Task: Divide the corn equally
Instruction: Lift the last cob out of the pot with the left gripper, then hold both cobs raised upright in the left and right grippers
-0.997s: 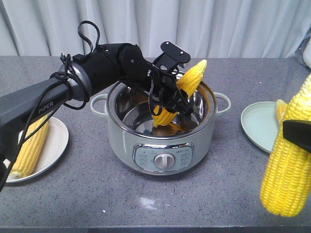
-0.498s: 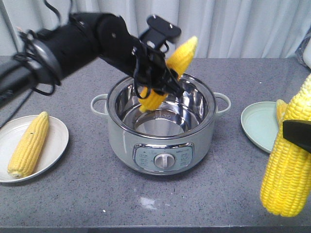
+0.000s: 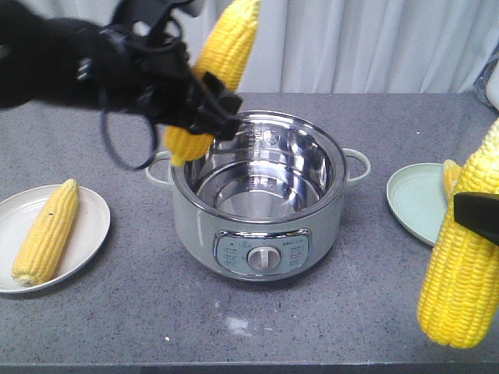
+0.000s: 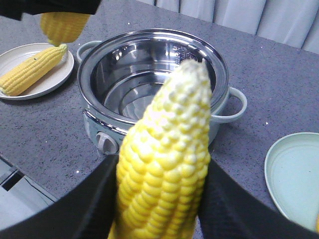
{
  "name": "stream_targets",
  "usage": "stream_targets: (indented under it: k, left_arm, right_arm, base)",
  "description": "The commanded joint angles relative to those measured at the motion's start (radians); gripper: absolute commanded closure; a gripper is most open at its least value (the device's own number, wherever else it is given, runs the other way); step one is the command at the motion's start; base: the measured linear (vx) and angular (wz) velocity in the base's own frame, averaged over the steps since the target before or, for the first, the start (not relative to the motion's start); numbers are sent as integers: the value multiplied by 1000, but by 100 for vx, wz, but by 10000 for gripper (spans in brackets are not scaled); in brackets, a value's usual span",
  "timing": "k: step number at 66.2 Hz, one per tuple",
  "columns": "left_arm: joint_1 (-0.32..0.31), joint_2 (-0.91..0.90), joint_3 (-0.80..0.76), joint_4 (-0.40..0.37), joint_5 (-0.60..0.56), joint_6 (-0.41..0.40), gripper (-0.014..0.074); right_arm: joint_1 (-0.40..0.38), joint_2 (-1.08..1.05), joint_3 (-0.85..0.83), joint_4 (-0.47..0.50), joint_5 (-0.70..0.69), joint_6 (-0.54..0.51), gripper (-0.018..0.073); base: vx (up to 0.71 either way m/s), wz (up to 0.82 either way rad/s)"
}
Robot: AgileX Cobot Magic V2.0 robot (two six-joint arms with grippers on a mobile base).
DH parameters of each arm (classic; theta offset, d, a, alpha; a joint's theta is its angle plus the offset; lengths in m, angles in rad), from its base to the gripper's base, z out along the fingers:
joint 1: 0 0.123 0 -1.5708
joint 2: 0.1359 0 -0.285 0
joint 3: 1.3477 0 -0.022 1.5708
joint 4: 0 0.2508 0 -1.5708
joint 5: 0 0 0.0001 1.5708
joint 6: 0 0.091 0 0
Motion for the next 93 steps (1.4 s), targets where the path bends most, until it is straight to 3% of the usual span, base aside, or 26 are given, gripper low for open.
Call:
stream_targets:
  k: [1, 16, 47, 93]
  left_arm:
    - [-1, -149, 98, -11, -151, -8, 372]
    - [-1, -349, 325, -12, -203, -8, 372]
    - [-1, -593, 601, -12, -217, -8, 372]
    - [-1, -628, 628, -11, -220, -8, 372]
  right_arm:
    - [-2, 0, -25, 15, -61, -2, 335]
    - [-2, 0, -25, 15, -62, -2, 335]
    - [-2, 0, -25, 15, -62, -2, 335]
    - [-2, 0, -25, 15, -61, -2, 335]
  base:
    - [0, 0]
    - [0, 0]
    - [0, 0]
    - [0, 0]
